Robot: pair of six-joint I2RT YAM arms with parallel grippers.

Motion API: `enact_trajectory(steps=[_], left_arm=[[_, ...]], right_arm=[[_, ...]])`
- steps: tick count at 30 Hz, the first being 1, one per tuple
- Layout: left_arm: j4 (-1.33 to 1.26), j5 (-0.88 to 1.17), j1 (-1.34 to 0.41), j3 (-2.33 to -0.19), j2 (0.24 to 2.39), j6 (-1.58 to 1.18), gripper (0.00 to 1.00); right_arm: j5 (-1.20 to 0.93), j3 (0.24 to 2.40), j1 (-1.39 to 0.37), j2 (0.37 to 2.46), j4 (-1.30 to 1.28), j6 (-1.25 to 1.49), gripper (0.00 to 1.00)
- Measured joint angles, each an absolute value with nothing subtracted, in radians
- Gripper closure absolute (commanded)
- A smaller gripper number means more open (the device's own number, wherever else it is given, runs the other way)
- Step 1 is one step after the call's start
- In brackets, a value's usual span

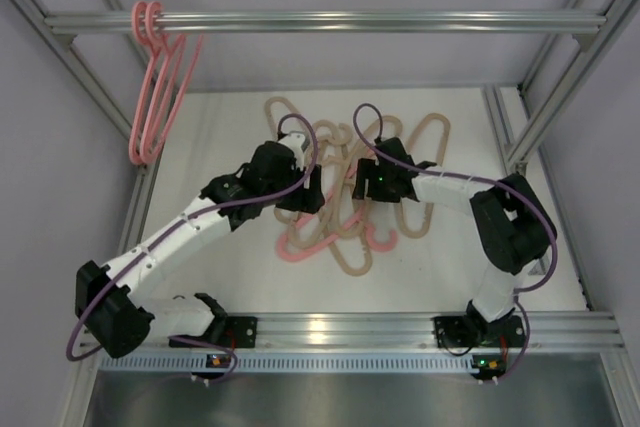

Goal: Organize the hangers

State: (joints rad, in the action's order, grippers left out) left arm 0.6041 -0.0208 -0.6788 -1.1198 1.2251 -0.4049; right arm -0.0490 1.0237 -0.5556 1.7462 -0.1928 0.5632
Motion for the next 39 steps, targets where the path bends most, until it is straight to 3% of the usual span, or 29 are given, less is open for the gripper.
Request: enact_trajectory(steps=[8, 20, 33, 39], left_arm=[[0.512, -0.021, -0.756, -0.956, 1.258, -0.422, 0.25], [0.407, -0.027, -0.807, -0.886, 1.343, -0.408, 0.26], [0.396, -0.046, -0.835, -0.901, 1.591, -0.356, 0.32], [0.397, -0.041, -0.838, -0.929, 1.641, -0.340, 0.50]], right_arm=[[-0.047, 1.158, -0.540, 1.823, -0.195, 0.569, 0.35], [-0.085, 1.320, -0.502, 1.893, -0.186, 0.520, 0.27], [-0.121, 0.994, -0.427, 1.558, -0.187, 0.467, 0.17], [-0.146, 0.917, -0.420, 1.471, -0.187, 0.463, 0.16]])
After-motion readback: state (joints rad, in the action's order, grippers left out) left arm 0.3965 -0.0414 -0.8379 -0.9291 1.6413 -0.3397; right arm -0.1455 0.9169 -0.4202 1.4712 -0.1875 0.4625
